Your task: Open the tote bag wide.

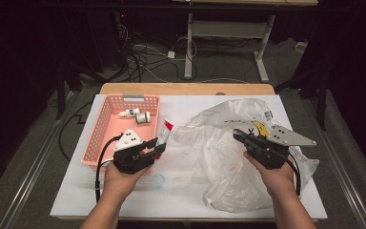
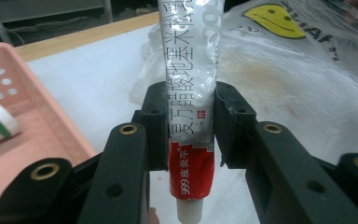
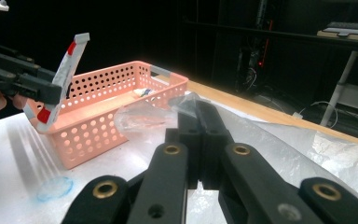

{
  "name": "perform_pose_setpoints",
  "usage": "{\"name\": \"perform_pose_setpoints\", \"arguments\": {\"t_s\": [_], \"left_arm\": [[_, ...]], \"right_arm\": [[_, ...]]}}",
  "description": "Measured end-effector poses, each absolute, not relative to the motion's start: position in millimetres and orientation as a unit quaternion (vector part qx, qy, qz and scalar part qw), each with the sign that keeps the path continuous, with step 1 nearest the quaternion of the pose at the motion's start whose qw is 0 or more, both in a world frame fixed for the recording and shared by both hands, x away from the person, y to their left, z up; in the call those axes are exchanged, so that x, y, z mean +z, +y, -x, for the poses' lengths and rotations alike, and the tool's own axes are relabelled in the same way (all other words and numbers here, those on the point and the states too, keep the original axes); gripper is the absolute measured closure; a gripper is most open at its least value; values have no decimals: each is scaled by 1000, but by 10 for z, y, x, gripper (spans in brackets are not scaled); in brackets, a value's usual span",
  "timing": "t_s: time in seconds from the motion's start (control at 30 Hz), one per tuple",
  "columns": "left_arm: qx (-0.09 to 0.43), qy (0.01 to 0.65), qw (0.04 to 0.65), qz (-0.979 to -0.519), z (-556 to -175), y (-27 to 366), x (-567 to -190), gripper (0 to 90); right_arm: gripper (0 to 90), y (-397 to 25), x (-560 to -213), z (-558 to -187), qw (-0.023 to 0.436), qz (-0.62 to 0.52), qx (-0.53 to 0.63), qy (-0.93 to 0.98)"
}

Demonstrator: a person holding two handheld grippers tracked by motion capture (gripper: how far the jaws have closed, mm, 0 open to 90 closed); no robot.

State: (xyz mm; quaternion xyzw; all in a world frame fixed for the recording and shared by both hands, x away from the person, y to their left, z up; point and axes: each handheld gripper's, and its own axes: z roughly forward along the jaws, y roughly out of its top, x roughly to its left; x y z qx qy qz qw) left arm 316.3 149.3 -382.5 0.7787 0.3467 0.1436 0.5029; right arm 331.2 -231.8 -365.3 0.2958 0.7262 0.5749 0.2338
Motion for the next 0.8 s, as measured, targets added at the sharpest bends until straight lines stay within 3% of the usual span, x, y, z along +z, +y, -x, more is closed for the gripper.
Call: {"name": "perform_pose_setpoints", "arguments": {"t_s": [0.8], "left_arm": [[106,305,467,-823,-3115,998,-4085,670]], "right_arm": [[900,-2310,-3644,-3302,235,-291,576,727]]}}
